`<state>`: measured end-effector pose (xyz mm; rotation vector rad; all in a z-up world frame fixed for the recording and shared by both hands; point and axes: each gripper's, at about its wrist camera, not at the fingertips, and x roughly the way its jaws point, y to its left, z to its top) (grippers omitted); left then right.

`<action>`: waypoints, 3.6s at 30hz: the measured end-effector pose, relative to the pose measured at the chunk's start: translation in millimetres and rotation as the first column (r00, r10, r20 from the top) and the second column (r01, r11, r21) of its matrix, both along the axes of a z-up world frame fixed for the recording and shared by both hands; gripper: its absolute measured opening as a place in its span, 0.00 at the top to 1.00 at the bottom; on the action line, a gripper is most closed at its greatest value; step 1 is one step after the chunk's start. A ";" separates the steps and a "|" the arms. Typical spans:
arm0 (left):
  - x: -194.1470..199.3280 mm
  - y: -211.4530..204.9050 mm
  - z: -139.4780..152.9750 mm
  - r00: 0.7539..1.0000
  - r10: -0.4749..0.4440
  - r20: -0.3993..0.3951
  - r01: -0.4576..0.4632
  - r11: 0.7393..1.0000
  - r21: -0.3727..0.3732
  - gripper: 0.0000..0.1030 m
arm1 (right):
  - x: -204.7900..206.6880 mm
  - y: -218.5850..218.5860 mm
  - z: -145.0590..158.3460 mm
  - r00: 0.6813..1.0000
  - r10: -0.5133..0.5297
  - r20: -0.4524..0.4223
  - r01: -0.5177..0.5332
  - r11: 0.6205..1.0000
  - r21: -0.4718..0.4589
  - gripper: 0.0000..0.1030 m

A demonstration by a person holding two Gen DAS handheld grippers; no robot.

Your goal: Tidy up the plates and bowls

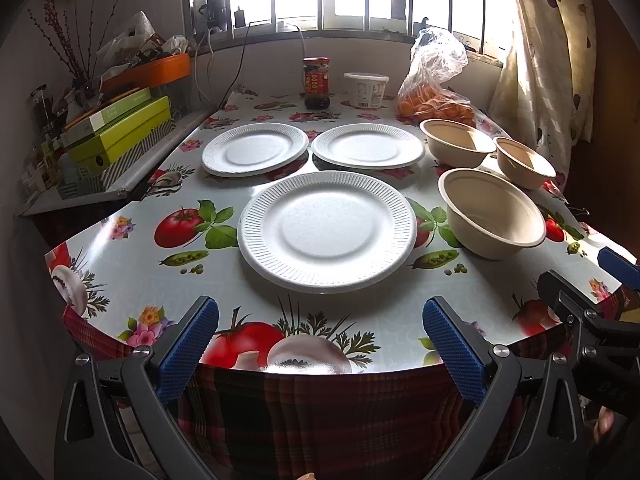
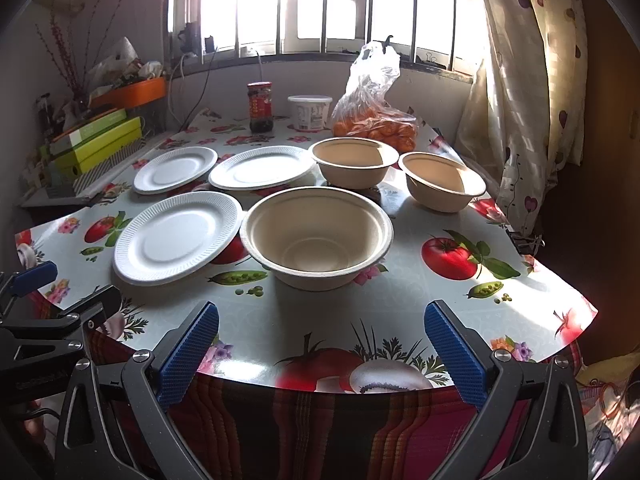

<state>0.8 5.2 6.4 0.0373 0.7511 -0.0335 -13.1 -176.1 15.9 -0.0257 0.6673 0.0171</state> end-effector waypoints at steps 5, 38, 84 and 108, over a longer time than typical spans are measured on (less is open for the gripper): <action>4.1 2.9 8.4 1.000 0.002 0.020 -0.002 1.000 0.011 0.00 | 3.9 1.8 12.1 0.999 0.020 0.037 -0.020 1.000 0.004 0.00; 94.3 112.7 38.0 0.991 0.127 -0.037 -0.131 0.985 -0.109 0.29 | 121.4 45.9 82.7 0.956 0.292 0.031 -0.293 0.956 0.020 0.24; 268.9 211.0 -30.1 0.949 0.122 -0.292 -0.249 0.857 -0.452 0.53 | 408.1 149.4 -3.2 0.730 0.602 -0.324 -0.530 0.798 0.287 0.75; 282.1 224.6 -45.6 0.942 0.129 -0.308 -0.277 0.820 -0.502 0.58 | 438.8 151.8 -42.7 0.703 0.592 -0.393 -0.447 0.799 0.403 0.79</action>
